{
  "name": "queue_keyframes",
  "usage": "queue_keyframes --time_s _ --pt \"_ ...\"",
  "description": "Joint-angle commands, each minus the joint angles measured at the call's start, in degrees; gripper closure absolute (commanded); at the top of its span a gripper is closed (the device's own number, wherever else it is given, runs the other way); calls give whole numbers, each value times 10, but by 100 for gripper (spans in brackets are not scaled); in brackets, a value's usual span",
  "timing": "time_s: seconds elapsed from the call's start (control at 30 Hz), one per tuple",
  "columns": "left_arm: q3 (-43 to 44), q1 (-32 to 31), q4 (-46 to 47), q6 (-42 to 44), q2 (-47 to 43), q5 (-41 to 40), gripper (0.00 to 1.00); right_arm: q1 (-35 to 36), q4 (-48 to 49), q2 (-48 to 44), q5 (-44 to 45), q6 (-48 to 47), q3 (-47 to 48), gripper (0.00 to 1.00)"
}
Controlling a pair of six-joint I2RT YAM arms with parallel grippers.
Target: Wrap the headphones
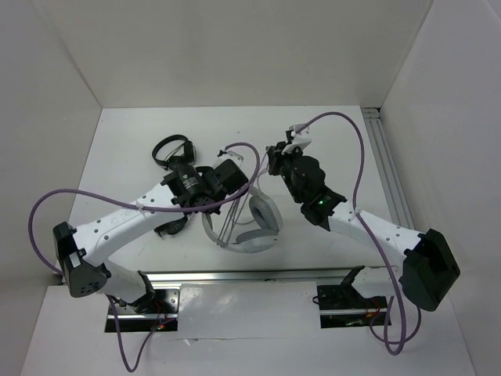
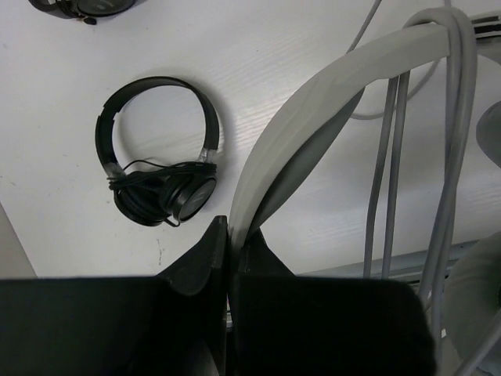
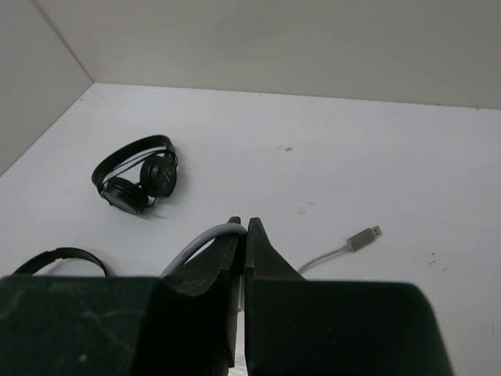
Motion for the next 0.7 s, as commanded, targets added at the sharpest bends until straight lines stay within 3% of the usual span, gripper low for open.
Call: queue_keyframes --time_s 0.0,0.1,0.13,0.23,0.4,0.5,0.57,0.63,0.67 --pt "34 -9 -19 16 -49 49 100 -46 80 -3 -29 29 -7 100" --pt "39 -23 -18 28 -89 88 100 -91 87 23 -115 29 -7 100" --pt "39 -29 -18 38 -101 88 100 -107 93 32 -212 29 -7 100" --pt "74 -29 -13 54 -139 121 100 -156 108 68 -385 34 4 100" --pt "160 -29 4 107 -138 210 100 -163 102 135 -588 49 58 100" --pt "217 -29 -9 107 -114 193 100 -163 213 150 -693 123 33 98" --pt "239 -29 -9 107 -105 188 100 -156 355 170 -734 212 4 98" --pt "265 -29 -9 107 -96 188 100 -139 445 219 -755 274 4 91" --pt "271 -29 -9 107 -88 188 100 -133 517 238 -755 323 10 84"
